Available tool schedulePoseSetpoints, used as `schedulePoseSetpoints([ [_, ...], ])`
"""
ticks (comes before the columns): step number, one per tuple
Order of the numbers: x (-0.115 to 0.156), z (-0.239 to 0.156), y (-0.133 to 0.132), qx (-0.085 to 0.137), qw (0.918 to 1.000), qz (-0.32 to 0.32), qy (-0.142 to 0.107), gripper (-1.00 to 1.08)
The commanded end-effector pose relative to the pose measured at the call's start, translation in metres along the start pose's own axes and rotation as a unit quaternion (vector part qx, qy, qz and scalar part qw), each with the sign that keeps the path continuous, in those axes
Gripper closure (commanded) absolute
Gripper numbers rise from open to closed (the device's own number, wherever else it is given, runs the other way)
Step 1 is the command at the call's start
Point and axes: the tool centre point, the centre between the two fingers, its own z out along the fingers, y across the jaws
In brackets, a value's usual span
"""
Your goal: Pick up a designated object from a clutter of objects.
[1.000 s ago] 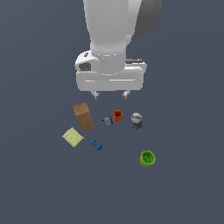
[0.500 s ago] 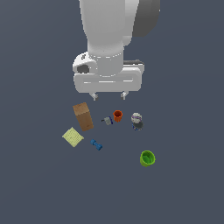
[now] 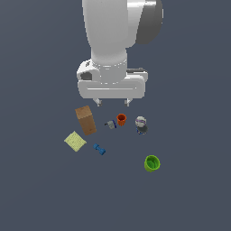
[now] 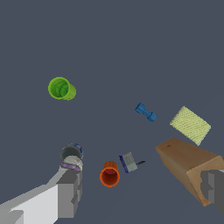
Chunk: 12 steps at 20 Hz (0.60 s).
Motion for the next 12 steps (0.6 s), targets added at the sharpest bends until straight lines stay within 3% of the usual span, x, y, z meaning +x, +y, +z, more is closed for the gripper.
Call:
schedulePoseSetpoints([
  [1, -0.001, 0.009, 0.0, 0.002, 0.9998, 0.018, -0.001, -0.92],
  [7, -0.005, 0.042, 0.0, 0.008, 0.9966, 0.082, -0.003, -0.92],
  [12, -0.013, 0.077, 0.002, 0.011, 0.9879, 0.154, -0.006, -0.92],
])
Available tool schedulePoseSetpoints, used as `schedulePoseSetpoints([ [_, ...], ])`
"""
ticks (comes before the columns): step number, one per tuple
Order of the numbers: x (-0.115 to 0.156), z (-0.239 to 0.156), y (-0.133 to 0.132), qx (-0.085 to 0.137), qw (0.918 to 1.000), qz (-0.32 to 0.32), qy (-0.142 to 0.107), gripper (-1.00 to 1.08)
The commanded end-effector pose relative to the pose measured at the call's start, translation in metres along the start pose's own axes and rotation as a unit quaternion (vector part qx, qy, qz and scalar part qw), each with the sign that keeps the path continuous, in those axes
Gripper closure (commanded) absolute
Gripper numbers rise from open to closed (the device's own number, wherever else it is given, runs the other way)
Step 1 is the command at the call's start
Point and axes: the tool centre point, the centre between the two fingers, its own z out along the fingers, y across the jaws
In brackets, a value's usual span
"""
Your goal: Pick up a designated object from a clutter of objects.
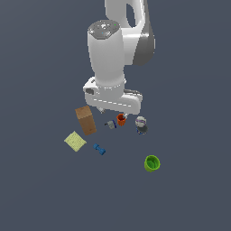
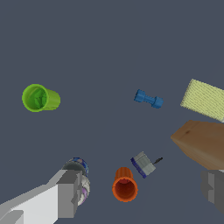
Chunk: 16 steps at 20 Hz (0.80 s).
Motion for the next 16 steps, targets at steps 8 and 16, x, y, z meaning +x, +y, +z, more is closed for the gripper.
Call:
schedulePoseSetpoints([
  [8, -0.018, 0.065, 0.013, 0.001, 0.9894, 0.145, -0.003, -0.92],
  [16, -0.04, 0.114, 0.031, -0.007, 0.9636, 0.267, -0.001, -0.92],
])
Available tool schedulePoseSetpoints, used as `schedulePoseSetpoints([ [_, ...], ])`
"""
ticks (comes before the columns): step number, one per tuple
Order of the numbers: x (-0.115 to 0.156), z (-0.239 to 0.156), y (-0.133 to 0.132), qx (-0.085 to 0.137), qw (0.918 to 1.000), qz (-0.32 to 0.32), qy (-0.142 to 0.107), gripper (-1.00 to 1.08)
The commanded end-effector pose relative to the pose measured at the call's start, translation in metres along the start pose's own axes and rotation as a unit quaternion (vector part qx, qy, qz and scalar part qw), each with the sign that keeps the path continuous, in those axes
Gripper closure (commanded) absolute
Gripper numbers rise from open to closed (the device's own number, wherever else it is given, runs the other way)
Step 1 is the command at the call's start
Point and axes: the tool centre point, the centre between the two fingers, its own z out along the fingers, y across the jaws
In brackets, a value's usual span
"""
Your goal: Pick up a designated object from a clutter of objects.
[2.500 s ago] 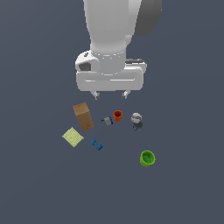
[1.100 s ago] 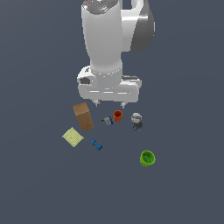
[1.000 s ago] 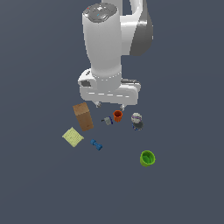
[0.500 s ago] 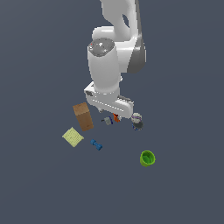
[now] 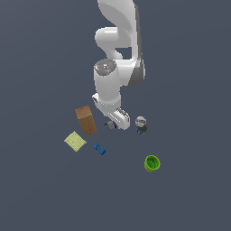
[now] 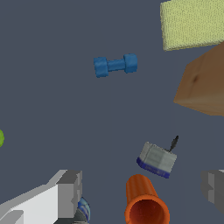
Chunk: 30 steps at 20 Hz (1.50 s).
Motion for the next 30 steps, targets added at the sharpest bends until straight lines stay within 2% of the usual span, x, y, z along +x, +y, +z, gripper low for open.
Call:
schedulePoseSetpoints([
  [1, -0.004, 0.015, 0.009, -0.003, 0.9992, 0.04, 0.002, -0.92],
  [8, -0.013, 0.047, 0.034, -0.011, 0.9905, 0.136, 0.012, -0.92],
  [14, -0.018, 0.063, 0.05, -0.016, 0.9819, 0.188, 0.019, -0.92],
  [20, -0.02, 0.07, 0.057, -0.018, 0.977, 0.211, 0.023, -0.92],
  [30, -0.02, 0.081, 0.058, -0.018, 0.9771, 0.211, 0.023, -0.92],
])
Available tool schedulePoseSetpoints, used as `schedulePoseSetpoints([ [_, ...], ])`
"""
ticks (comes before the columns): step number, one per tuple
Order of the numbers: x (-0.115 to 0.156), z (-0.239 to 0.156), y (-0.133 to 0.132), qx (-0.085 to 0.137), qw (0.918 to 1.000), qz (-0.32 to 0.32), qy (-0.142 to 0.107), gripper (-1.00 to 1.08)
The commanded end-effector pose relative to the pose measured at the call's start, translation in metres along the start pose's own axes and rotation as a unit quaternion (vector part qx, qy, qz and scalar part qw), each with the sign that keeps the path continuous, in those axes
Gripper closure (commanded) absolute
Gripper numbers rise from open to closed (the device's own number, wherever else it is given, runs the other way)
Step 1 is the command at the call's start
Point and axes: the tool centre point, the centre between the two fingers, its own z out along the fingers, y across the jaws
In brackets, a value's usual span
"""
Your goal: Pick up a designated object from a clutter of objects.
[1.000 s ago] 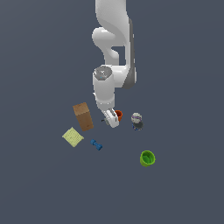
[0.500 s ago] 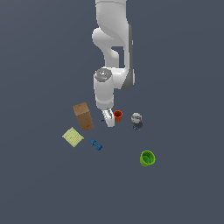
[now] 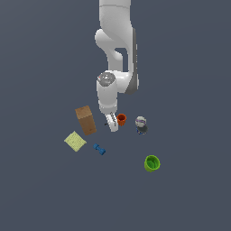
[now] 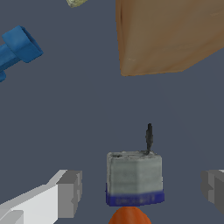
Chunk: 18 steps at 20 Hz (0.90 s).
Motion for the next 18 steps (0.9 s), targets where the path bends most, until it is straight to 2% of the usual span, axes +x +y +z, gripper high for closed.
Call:
schedulePoseSetpoints([
  [1, 0.0, 0.008, 0.001, 0.0, 1.0, 0.001, 0.0, -0.92],
  [8, 0.0, 0.035, 0.001, 0.0, 1.0, 0.002, 0.0, -0.92],
  [14, 0.0, 0.043, 0.001, 0.0, 1.0, 0.002, 0.0, -0.92],
  [15, 0.0, 0.043, 0.001, 0.0, 1.0, 0.002, 0.0, 1.08],
  [18, 0.0, 0.043, 0.001, 0.0, 1.0, 0.002, 0.0, 1.08],
])
